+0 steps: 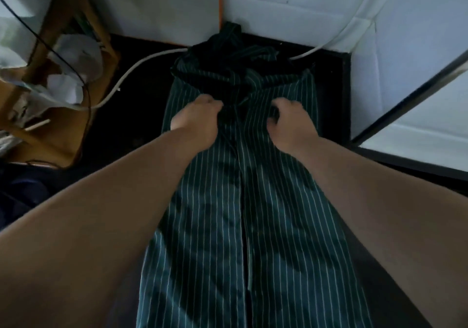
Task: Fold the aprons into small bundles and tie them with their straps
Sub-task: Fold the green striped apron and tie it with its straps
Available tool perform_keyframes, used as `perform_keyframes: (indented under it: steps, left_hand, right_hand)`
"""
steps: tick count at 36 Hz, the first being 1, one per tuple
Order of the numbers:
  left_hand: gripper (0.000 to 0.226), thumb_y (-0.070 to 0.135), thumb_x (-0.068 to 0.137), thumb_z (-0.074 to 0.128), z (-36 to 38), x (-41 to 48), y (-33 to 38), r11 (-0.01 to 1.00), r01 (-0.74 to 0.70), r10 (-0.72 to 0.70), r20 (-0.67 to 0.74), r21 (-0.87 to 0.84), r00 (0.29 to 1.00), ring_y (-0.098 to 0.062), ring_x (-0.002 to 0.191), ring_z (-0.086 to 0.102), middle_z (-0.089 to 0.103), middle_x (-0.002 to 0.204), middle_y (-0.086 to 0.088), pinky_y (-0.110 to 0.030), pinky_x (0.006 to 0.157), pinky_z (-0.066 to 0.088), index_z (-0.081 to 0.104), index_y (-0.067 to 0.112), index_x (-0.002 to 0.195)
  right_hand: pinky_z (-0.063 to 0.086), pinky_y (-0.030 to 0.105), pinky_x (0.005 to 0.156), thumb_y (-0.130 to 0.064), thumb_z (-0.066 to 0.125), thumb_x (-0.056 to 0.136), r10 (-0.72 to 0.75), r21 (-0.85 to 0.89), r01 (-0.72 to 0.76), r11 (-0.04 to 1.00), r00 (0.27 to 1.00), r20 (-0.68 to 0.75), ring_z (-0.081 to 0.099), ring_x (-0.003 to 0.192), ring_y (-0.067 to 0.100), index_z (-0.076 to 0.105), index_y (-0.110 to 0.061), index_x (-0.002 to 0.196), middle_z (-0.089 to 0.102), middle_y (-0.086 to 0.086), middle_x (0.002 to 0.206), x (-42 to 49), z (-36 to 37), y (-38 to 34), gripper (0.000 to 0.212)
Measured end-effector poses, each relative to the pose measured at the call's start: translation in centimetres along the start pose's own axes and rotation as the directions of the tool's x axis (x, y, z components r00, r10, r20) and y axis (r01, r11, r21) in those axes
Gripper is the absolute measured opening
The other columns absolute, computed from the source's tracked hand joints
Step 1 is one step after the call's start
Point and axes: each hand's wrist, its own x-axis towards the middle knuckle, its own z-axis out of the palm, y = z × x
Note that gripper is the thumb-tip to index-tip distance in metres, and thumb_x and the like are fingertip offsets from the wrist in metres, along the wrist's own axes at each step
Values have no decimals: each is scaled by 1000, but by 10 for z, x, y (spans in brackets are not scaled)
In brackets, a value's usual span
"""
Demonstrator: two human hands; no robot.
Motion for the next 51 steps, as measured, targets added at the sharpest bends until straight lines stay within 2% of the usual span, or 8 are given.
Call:
perform_keyframes:
  steps: [5, 8, 15, 19, 23, 35, 41, 51]
  left_hand:
    - [55, 12, 101, 40, 14, 32, -13, 997, -60, 62, 47, -49, 997, -29, 132, 38, 19, 156, -8, -44, 103, 42, 21, 18, 153]
    - [44, 24, 102, 43, 14, 38, -15, 997, -13, 17, 44, -74, 999, -31, 120, 46, 36, 142, -15, -39, 90, 47, 36, 16, 145]
    - [34, 31, 100, 47, 7, 43, -22, 971, 91, -130, -164, -221, 978, -31, 102, 53, 43, 131, -15, -37, 79, 47, 51, 15, 130]
    - [40, 24, 97, 54, 13, 38, -12, 970, 96, -148, -225, -224, 963, -25, 83, 47, 25, 141, -13, -35, 68, 44, 41, 14, 133]
    - [31, 16, 95, 56, 27, 20, -16, 949, -1, -100, -306, -315, 947, -20, 88, 48, 34, 135, -13, -30, 74, 45, 48, 11, 125]
    - [16, 30, 99, 51, 18, 7, -2, 658, 78, -80, 34, -749, 996, 0, 68, 55, 65, 85, 11, -12, 58, 42, 66, 24, 96]
    - [18, 36, 98, 53, -8, 3, -14, 645, 195, -130, 146, -739, 981, -6, 69, 59, 62, 78, 7, -21, 71, 47, 68, 27, 93]
    - [27, 42, 96, 55, -58, -4, -55, 801, 463, -499, 4, -380, 867, -36, 84, 60, 65, 84, -12, -50, 87, 51, 65, 22, 81]
  right_hand:
    - [43, 30, 57, -30, 48, 100, 27, -55, -18, 998, 987, 160, 51, 62, 19, -7, -30, 153, 60, 12, 94, 27, -4, 0, 77]
    - [46, 31, 76, -38, 54, 96, 83, -126, -52, 991, 964, 253, 58, 84, 25, -13, -33, 150, 56, 17, 128, 36, -1, 4, 86]
    - [45, 31, 89, -40, 61, 91, 83, -130, -48, 990, 956, 283, 47, 125, 29, 5, -21, 154, 29, 8, 154, 45, 0, 5, 86]
    - [42, 22, 65, -19, 68, 86, -45, -21, 48, 999, 990, 137, 52, 84, 16, 43, -6, 132, 56, 2, 98, 43, 6, -3, 53]
    - [40, 23, 73, -22, 67, 88, -48, 159, 42, 986, 998, 29, 51, 93, 16, 47, -8, 123, 49, -1, 102, 34, 22, 3, 43]
    - [42, 17, 72, -38, 43, 99, 38, 525, -105, 844, 990, 138, 57, 89, 10, 53, -19, 121, 63, -2, 98, 29, 13, -23, 30]
    - [44, 22, 63, -23, 58, 92, 5, 294, -62, 954, 981, 193, 57, 70, 18, 63, -6, 75, 58, 7, 74, 26, -1, -32, 25]
    - [49, 32, 68, -16, 53, 97, 307, -79, -299, 951, 944, 119, 57, 77, 24, 67, 0, 105, 60, 16, 93, 33, -60, -13, 23]
